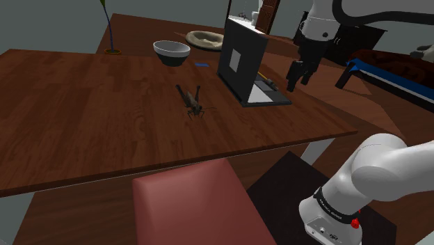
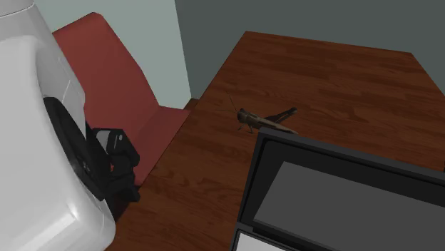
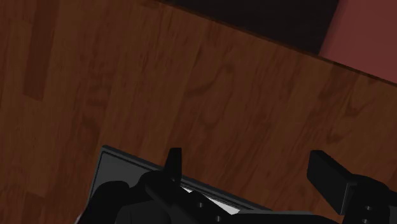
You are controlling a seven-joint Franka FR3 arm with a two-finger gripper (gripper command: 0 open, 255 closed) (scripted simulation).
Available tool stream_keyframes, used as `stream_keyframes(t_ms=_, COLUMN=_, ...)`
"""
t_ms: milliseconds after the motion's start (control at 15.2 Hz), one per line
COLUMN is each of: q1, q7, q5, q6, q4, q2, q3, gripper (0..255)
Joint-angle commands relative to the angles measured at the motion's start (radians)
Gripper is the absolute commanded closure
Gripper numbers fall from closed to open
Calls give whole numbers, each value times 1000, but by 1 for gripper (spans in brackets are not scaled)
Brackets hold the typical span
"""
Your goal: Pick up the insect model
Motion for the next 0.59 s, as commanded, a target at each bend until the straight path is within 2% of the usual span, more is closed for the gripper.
stream_keyframes(t_ms=0, q1=0, q7=0, q5=0, q6=0, q4=0, q2=0, q3=0, gripper=0)
stream_keyframes(t_ms=528, q1=38, q7=194, q5=60, q6=104, q4=103, q2=220, q3=145, gripper=0)
